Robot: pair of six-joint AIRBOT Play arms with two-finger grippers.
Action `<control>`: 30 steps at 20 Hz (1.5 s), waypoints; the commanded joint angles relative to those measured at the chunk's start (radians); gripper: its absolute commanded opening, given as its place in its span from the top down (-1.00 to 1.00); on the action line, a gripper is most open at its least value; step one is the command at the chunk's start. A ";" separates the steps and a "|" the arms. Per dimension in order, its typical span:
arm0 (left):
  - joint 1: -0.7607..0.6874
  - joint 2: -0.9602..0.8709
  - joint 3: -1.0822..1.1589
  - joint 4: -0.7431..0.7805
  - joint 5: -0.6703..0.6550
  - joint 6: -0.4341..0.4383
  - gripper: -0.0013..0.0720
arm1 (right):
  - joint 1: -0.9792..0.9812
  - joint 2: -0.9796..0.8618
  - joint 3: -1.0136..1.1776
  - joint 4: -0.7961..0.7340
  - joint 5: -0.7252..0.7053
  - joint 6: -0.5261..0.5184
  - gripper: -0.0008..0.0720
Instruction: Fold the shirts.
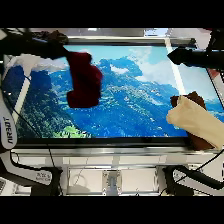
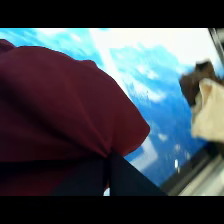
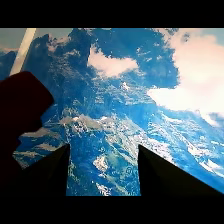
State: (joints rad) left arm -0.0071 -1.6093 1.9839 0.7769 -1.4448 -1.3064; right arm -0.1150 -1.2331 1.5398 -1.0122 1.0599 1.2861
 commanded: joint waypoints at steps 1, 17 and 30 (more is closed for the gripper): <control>-0.156 -0.011 -0.026 0.076 -0.063 0.008 0.94 | 0.005 -0.001 -0.016 0.018 0.078 0.000 -0.33; -0.064 -0.103 0.017 0.489 0.071 -0.182 -0.98 | 0.460 -0.127 -0.433 -0.032 -0.010 -0.079 -0.33; 0.026 -0.145 -0.330 0.507 -0.056 -0.028 -0.97 | 0.346 -0.171 -0.486 -0.121 -0.281 0.009 -0.33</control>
State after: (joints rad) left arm 0.0154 -1.7332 1.6978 1.2804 -1.4933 -1.3785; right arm 0.2420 -1.4017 1.0554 -1.1263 0.7944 1.2877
